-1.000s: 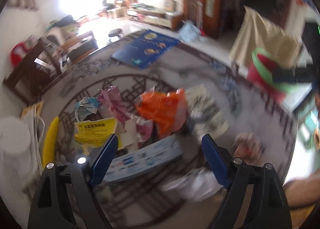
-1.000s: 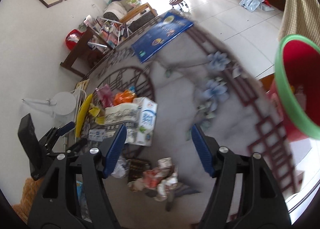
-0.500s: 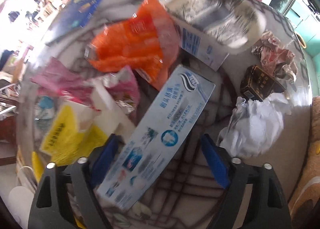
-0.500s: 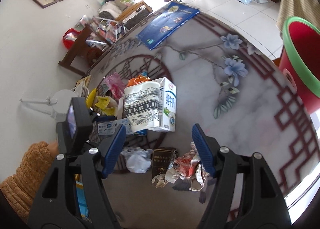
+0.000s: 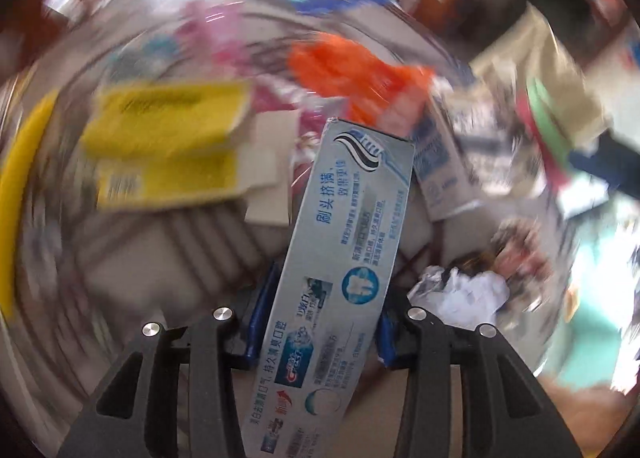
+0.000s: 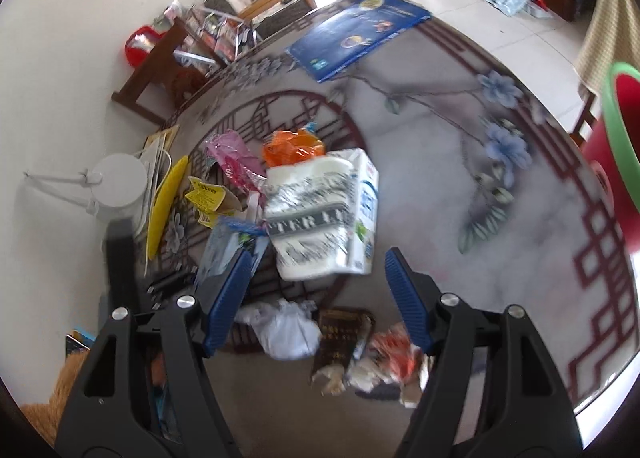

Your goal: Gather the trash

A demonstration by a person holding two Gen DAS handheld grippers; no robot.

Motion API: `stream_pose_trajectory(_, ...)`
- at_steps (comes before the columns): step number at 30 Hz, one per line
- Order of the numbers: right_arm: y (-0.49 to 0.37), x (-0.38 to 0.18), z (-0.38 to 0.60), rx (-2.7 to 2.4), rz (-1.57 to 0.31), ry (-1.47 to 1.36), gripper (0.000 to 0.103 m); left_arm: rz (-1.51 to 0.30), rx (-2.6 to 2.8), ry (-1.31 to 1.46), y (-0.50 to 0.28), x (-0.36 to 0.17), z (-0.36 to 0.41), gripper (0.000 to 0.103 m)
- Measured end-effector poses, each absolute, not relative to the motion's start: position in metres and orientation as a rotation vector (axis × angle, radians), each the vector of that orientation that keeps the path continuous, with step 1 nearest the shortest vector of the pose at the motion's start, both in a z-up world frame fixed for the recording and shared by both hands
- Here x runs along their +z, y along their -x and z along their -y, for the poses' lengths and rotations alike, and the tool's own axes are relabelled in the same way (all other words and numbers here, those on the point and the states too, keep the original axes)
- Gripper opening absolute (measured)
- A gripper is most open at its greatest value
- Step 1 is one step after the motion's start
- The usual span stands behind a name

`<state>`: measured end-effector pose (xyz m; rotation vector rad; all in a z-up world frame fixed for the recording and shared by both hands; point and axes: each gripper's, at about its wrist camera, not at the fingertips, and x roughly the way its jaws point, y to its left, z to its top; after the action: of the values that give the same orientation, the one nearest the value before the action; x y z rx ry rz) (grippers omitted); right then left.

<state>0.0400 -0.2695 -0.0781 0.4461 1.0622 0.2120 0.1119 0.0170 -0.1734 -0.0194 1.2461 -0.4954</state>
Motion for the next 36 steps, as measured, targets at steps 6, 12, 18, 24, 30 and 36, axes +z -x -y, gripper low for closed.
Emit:
stream_pose_trajectory(6, -0.072, -0.093, 0.247, 0.231, -1.096, -0.413, 0.067, -1.247, -0.395, 0.310, -0.075, -0.174, -0.047, 0.040)
stream_pose_trajectory(12, -0.085, -0.110, 0.238, 0.230, -1.141, -0.395, 0.059, -1.231, -0.375, 0.319, -0.073, -0.174, -0.047, 0.040)
stream_pose_trajectory(18, -0.079, -0.101, 0.236, 0.262, -1.112, -0.381, 0.056, -1.214, -0.376, 0.315, -0.084, -0.164, -0.036, 0.040)
stream_pose_trajectory(24, -0.065, -0.077, 0.242, 0.287, -1.051, -0.395, 0.056, -1.169, -0.363, 0.292, -0.086, -0.149, -0.032, 0.040)
stream_pose_trajectory(30, -0.048, -0.057, 0.252, 0.293, -1.000, -0.409, 0.056, -1.129, -0.327, 0.274, -0.082, -0.135, -0.033, 0.040)
stream_pose_trajectory(36, -0.030, -0.044, 0.263, 0.281, -0.961, -0.411, 0.056, -1.081, -0.316, 0.248, -0.075, -0.120, -0.026, 0.040)
